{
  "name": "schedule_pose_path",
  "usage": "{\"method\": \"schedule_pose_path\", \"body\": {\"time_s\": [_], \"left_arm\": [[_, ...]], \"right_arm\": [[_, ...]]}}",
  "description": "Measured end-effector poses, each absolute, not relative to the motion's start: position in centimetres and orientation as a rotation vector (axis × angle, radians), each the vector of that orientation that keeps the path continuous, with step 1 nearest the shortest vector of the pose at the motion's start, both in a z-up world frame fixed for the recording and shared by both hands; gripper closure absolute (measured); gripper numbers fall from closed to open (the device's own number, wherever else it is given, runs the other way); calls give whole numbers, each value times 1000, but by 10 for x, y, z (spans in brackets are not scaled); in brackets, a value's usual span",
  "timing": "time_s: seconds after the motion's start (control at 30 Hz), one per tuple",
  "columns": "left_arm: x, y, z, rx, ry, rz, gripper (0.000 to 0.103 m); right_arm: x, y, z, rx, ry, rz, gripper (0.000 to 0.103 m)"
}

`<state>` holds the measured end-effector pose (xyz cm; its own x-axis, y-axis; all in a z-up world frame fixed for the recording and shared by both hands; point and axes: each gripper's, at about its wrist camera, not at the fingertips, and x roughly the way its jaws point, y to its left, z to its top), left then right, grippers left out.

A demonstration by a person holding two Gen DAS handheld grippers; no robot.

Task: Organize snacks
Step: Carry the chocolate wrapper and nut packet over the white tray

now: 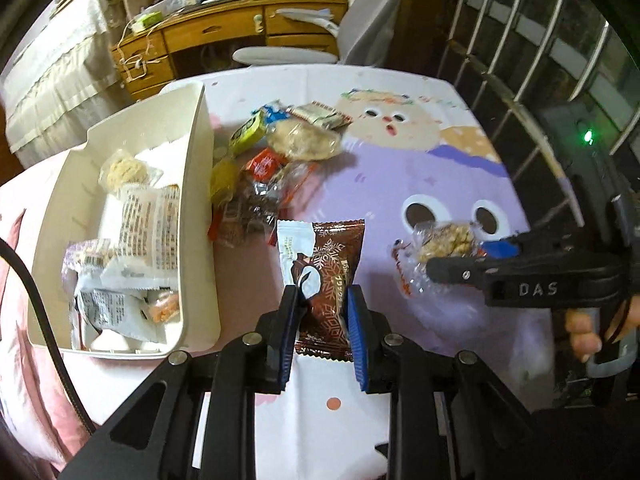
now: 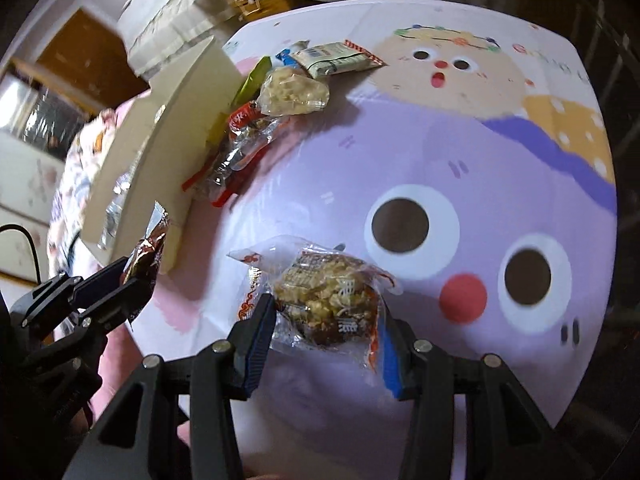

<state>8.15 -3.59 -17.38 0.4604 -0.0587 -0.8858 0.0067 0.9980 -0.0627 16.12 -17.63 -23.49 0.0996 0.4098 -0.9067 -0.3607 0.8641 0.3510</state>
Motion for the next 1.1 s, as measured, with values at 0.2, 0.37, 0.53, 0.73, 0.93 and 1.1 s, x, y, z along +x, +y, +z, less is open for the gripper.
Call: {"method": "schedule_pose_path", "body": {"time_s": [0.2, 0.37, 0.53, 0.73, 0.93, 1.1], "left_arm": [[75, -27, -145, -52, 1064, -86, 81], [70, -12, -127, -53, 1045, -102, 81], [65, 7, -112, -47, 1029, -130, 81], [58, 39, -98, -37, 1012, -154, 81], [52, 82, -86, -36, 979, -140, 81], [52, 118, -80, -34, 960, -142, 81]], "right_arm": [[144, -178, -219, 159, 1354, 555, 56], [133, -174, -207, 197, 1335, 554, 56], [123, -163, -194, 223, 1313, 562, 56], [119, -140, -177, 257, 1275, 563, 56], [114, -107, -163, 283, 1235, 557, 56], [109, -75, -156, 283, 1205, 555, 56]]}}
